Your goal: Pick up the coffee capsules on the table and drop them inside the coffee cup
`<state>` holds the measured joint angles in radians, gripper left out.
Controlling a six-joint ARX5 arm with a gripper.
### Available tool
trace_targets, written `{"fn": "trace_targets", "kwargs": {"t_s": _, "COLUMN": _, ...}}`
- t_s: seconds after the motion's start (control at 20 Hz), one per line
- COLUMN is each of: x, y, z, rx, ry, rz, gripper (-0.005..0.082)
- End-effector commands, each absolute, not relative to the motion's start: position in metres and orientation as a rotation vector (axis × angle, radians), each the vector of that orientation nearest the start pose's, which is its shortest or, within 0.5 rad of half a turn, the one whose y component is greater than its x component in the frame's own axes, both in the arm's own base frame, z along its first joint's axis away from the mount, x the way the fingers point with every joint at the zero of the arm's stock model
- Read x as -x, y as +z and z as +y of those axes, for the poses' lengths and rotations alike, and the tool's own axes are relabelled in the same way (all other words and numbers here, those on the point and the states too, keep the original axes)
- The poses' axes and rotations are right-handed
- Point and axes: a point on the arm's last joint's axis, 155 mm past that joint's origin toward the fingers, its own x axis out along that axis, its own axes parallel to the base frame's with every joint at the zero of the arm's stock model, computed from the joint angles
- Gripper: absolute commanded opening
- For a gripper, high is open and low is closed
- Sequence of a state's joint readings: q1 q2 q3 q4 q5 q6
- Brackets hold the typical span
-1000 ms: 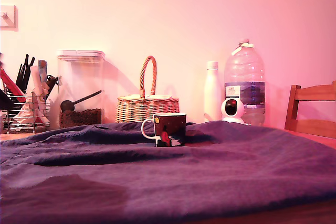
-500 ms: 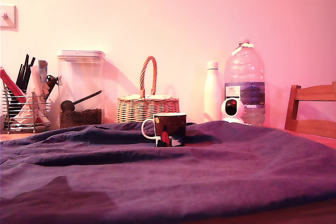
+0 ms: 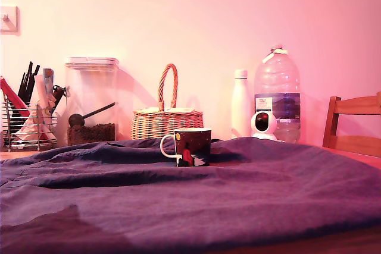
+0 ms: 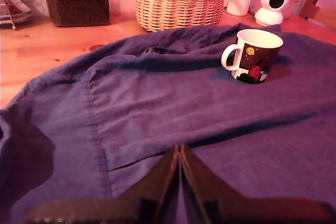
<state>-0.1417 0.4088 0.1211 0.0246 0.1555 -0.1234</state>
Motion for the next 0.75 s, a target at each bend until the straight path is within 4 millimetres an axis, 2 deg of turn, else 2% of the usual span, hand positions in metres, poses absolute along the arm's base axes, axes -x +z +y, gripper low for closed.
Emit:
{"fn": "trace_targets", "kwargs": {"t_s": 0.0, "x": -0.26, "y": 0.122, "z": -0.064, "rx": 0.125, "ry": -0.27, "rz": 0.299, "gripper": -0.0023}}
{"fn": "trace_targets", "kwargs": {"t_s": 0.7, "x": -0.238, "y": 0.135, "z": -0.061, "rx": 0.132, "ry": -0.271, "rz": 0.239, "gripper": -0.0023}}
